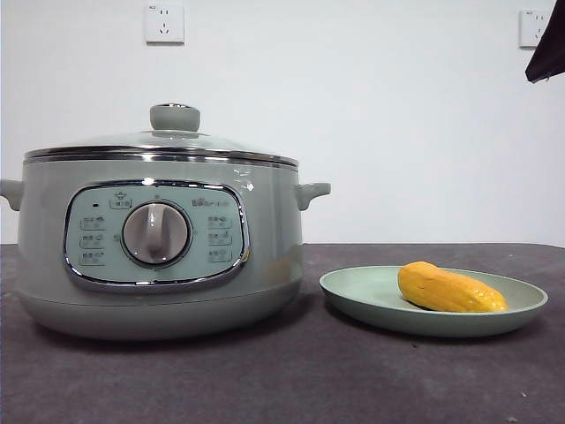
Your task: Take the corn out from the steamer,put the corn on the plate,close the lid
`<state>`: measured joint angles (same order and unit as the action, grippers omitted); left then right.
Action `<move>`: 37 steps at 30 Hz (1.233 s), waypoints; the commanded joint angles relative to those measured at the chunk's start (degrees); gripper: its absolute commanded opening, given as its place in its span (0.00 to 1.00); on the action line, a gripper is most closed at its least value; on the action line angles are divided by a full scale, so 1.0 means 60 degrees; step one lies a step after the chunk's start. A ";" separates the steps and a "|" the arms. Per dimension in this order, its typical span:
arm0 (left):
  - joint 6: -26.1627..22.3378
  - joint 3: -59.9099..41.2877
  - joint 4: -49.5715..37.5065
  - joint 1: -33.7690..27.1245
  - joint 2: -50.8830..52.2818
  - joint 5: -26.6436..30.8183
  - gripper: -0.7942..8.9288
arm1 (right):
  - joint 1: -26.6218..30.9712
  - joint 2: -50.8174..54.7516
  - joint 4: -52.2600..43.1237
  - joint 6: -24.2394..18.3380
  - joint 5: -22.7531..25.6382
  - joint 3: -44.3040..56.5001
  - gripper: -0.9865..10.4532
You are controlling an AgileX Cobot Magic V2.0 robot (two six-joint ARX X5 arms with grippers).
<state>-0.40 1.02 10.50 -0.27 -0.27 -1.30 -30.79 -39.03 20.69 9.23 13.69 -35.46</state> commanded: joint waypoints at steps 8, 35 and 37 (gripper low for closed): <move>0.0036 -0.0142 -0.0022 -0.0029 0.0029 -0.0047 0.08 | -0.0004 0.0015 -0.0036 0.0058 0.0029 0.0087 0.09; 0.0036 -0.0142 -0.0022 -0.0029 0.0029 -0.0044 0.08 | 0.3687 0.3850 -0.1734 -0.1953 -0.2827 0.3289 0.09; 0.0036 -0.0142 -0.0022 -0.0029 0.0029 -0.0044 0.08 | 0.4040 0.4368 -0.1738 -0.1953 -0.2794 0.3799 0.09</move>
<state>-0.40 1.02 10.48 -0.27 -0.27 -1.30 -7.03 -13.72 10.50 -1.87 -2.98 -14.41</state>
